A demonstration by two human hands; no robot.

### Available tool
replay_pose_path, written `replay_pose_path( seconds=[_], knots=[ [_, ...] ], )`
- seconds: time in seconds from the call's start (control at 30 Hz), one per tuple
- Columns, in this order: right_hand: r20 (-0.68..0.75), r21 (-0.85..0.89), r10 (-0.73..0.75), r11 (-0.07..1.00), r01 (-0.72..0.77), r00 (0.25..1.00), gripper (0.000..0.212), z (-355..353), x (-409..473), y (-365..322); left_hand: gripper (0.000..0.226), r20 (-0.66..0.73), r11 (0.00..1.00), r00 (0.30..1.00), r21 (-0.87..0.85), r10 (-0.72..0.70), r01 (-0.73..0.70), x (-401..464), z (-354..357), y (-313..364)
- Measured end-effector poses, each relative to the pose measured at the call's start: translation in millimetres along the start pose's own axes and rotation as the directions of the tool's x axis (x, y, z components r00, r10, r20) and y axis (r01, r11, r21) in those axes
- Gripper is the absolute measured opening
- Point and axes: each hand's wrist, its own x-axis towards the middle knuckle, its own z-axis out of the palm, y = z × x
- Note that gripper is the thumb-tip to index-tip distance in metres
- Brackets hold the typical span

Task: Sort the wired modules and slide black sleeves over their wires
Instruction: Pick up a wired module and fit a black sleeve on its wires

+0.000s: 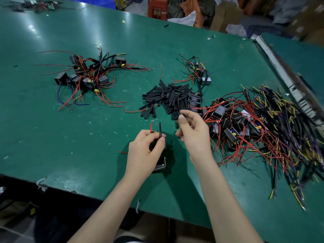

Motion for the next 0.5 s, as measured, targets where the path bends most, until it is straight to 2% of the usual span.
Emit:
replay_pose_path(
  seconds=[0.13, 0.27, 0.5],
  knots=[
    [-0.053, 0.027, -0.068, 0.997, 0.069, 0.996, 0.016, 2.7, -8.0, 4.9, 0.011, 0.025, 1.0, 1.0, 0.018, 0.005, -0.006, -0.5, -0.5, 1.8],
    [-0.051, -0.023, -0.15, 0.989, 0.149, 0.987, 0.018, 6.7, -12.0, 5.7, 0.026, 0.049, 0.998, 0.998, 0.048, 0.037, -0.039, -2.4, -1.4, 5.5],
    [-0.117, -0.013, -0.208, 0.978, 0.208, 0.971, 0.022, 6.3, -17.7, 10.4, 0.027, 0.065, 0.997, 0.997, 0.065, 0.039, -0.043, -2.4, 0.1, 4.7]
  ],
)
